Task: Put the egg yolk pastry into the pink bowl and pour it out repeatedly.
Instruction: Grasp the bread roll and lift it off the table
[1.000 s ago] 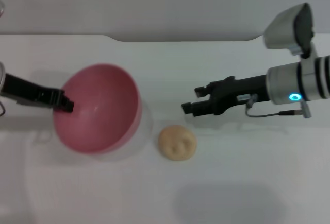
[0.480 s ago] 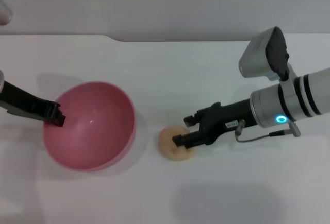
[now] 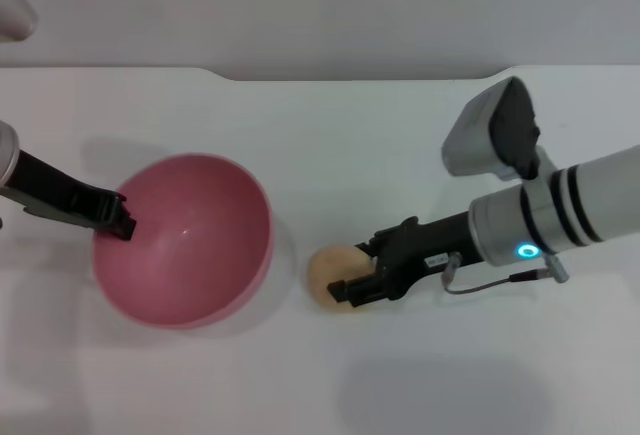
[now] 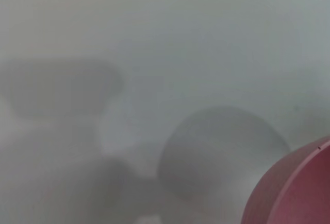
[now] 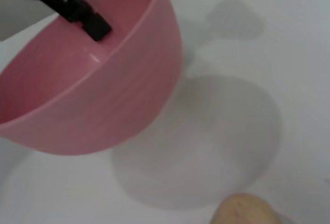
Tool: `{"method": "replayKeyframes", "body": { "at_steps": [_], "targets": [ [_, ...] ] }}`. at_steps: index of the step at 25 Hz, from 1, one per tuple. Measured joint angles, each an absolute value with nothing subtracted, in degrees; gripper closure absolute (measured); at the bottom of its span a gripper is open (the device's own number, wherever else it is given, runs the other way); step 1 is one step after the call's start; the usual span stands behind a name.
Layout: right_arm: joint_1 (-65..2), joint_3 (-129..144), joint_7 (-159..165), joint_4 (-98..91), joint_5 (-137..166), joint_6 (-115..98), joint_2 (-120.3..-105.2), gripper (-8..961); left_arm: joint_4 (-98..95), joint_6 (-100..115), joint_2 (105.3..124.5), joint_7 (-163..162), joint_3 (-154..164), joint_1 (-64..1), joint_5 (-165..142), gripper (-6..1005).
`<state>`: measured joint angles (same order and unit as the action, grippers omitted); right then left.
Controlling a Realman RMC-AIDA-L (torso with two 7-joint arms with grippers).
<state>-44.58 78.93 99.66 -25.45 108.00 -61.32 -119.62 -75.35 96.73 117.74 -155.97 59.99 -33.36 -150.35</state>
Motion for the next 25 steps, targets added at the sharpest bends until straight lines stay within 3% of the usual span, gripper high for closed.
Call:
{"method": "replayKeyframes", "body": {
  "at_steps": [2,21,25],
  "targets": [
    [-44.6,82.2,99.8,-25.4,106.0,-59.7,-119.62,290,-75.3,96.7,117.79,-156.0,60.5,-33.4,-150.2,1001],
    [-42.7,84.1,100.1,-26.7,101.1,-57.7,-119.06,642,-75.0,93.3,117.95,-156.2,63.9,-34.3,-149.8,1000],
    [-39.8,81.7,100.2,-31.0,101.2,-58.3,-118.52,685,-73.4,92.4,117.95,-156.2,64.0,-35.1,-149.6,1000]
  ]
}}
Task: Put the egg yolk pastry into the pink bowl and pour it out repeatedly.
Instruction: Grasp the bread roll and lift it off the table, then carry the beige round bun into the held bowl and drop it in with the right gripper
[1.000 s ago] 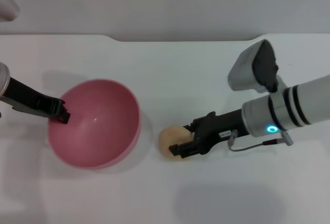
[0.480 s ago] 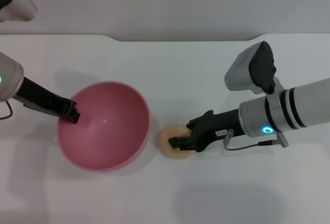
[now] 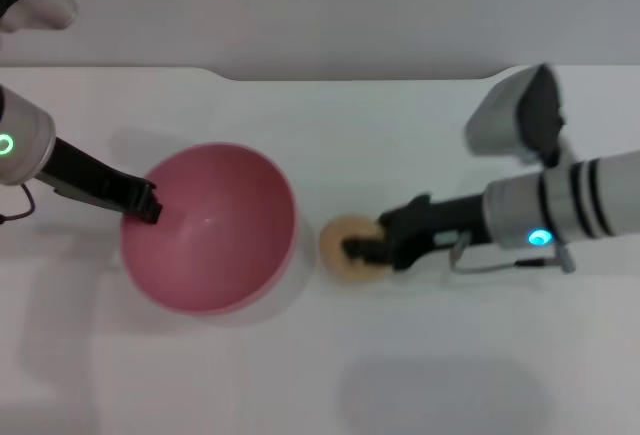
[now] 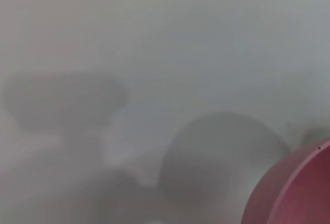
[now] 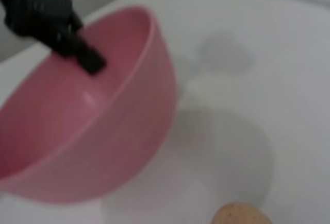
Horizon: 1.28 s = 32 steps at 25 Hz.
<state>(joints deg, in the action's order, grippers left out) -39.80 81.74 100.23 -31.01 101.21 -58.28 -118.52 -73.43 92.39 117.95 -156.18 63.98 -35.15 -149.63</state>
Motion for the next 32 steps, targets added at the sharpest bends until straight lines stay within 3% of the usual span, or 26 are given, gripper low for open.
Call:
{"method": "replayKeyframes", "body": {
  "at_steps": [12,18,24,32],
  "targets": [
    [-29.6,64.8,100.0,-52.4,101.8,-69.6,-114.52,755,-61.6,85.0,118.48,-156.2,72.6,-43.1,-145.3,1000],
    [-28.5,62.1,99.0,-63.9,101.7,-80.2,-115.59,756,-58.7,82.2,118.74,-158.4,77.9,-46.3,-143.9,1001],
    [-31.5,66.4,97.8,-67.2,109.6,-87.4,-118.25,768,-58.0,78.4,119.04,-161.1,84.1,-48.2,-142.2,1001],
    [-34.9,75.3,104.5,-66.3,118.5,-87.1,-118.57,776,-57.8,77.7,119.01,-161.1,85.3,-49.4,-140.7,1000]
  ]
}}
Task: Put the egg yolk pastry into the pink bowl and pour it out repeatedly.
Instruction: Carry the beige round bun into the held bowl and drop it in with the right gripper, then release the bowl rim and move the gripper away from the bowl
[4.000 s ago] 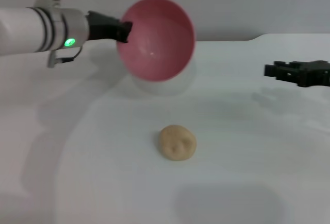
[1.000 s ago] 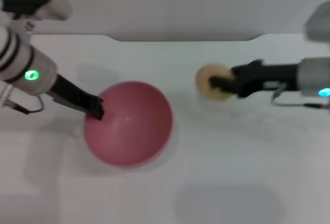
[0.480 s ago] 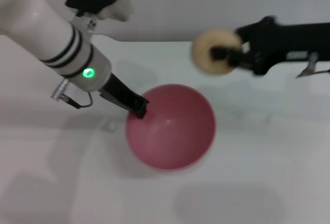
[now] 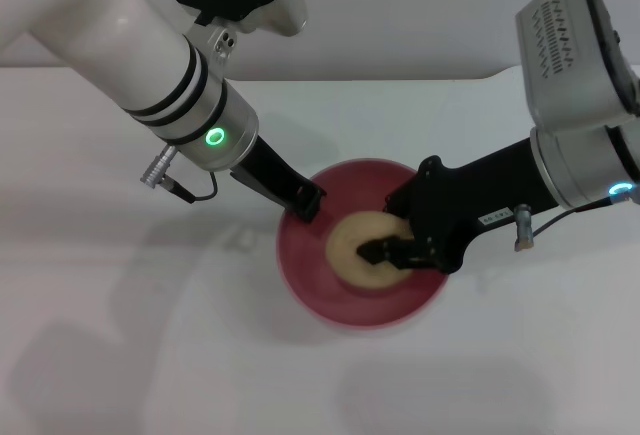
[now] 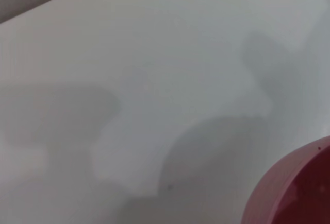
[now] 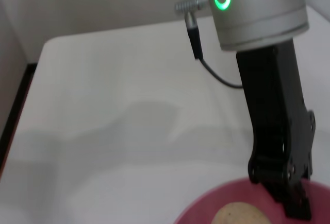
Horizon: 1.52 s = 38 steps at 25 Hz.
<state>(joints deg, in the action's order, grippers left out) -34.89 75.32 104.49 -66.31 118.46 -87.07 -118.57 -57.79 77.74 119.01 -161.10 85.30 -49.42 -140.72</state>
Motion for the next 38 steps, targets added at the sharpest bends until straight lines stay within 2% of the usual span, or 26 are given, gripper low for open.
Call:
{"method": "replayKeyframes", "body": {
  "at_steps": [5,10,15,30,38],
  "targets": [
    [-34.5,75.2,105.2,-67.8,118.6,-87.1,-118.66,778,-57.8,77.6,118.93,-160.9,85.2,-49.5,-140.9,1000],
    [-34.2,74.0,105.6,-68.9,118.9,-87.1,-118.73,536,-57.6,77.1,118.92,-160.8,85.6,-49.5,-141.2,1000],
    [-32.9,68.2,105.7,-70.5,117.2,-86.6,-118.81,487,-57.6,76.9,118.92,-160.7,86.2,-49.6,-140.9,1001],
    [-28.9,59.7,99.1,-66.9,109.4,-83.9,-118.75,487,-54.3,69.3,119.09,-161.2,95.4,-48.6,-136.5,1001],
    [-27.3,59.5,98.8,-65.5,109.3,-78.3,-118.83,487,-54.7,68.3,118.25,-160.6,84.8,-46.6,-136.6,754]
  ]
}}
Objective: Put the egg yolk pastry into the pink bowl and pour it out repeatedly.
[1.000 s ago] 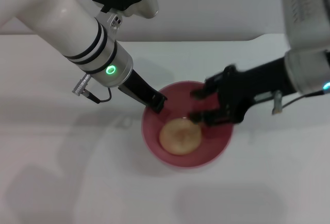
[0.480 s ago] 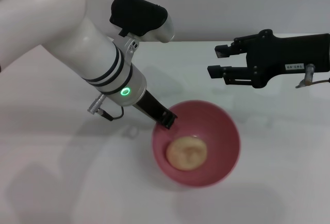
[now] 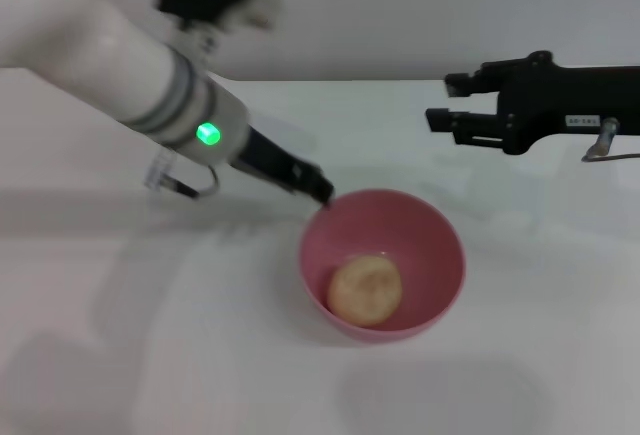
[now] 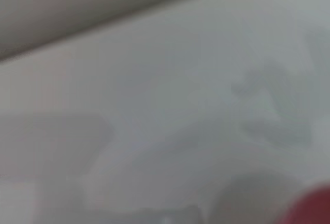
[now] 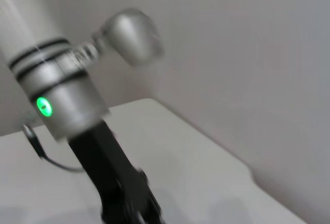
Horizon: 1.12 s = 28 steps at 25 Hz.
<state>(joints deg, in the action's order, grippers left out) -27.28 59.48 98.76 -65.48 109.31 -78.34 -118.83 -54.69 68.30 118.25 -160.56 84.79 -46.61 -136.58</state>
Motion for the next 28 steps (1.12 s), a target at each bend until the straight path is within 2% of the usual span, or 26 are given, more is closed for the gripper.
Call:
{"method": "replayKeyframes", "body": {
  "at_steps": [3,5,11,16,23,28],
  "targets": [
    [-26.5,58.5,98.5,-64.7,109.2,-76.1,-118.87,487,-55.7,67.6,118.08,-158.6,75.7,-44.4,-135.8,660],
    [-26.3,56.9,98.5,-63.3,108.0,-74.6,-118.87,488,-56.6,66.4,118.05,-155.8,70.1,-42.2,-132.8,422],
    [-24.4,47.9,93.6,-54.2,92.6,-72.5,-118.54,488,-53.4,62.6,117.99,-141.4,53.3,-32.5,-104.9,424],
    [-22.1,37.9,86.9,-40.9,71.3,-72.9,-118.44,488,-39.6,71.7,117.96,-115.2,41.7,-25.1,-69.5,426],
    [-20.1,28.4,82.6,-23.1,47.0,-74.0,-118.45,488,-20.7,88.2,118.47,-75.0,32.4,-21.6,-48.6,428],
    [-20.0,27.9,63.0,-17.1,44.3,-74.1,-118.75,488,-12.3,91.2,118.67,-33.4,32.3,-22.0,-48.2,428]
  ]
}}
